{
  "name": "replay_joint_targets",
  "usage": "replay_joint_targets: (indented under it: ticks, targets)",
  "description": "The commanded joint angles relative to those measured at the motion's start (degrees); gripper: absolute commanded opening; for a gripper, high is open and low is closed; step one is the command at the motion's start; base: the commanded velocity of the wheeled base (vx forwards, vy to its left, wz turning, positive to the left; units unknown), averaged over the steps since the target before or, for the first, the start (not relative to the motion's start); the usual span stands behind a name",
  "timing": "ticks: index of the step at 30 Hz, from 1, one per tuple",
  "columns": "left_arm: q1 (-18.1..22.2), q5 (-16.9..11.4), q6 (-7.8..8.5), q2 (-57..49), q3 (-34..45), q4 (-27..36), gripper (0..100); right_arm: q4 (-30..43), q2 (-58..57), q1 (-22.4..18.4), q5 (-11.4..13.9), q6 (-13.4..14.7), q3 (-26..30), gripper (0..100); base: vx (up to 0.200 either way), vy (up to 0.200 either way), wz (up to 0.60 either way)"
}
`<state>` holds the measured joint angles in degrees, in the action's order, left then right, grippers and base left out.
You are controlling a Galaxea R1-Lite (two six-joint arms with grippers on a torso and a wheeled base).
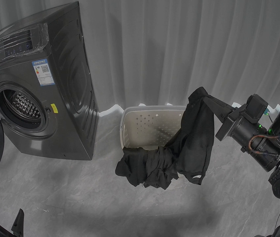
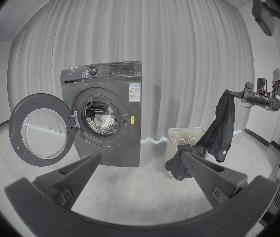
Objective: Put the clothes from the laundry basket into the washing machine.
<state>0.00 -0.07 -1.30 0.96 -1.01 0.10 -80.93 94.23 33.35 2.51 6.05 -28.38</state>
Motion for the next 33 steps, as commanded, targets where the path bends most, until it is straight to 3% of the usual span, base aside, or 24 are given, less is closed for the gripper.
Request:
replay_joint_targets:
  ticks: [1, 33]
  targets:
    - [0.0, -0.01, -0.01, -0.96, 0.92, -0.01, 100, -0.01, 0.07, 0.13, -0.05, 0.02, 0.08, 0, 0.0, 0.2, 0.0]
    - [0.0, -0.01, 0.07, -0.96, 0.92, -0.01, 100, -0.1, -0.37, 5.41, 0.13, 0.63, -0.01, 0, 0.0, 0.2, 0.0]
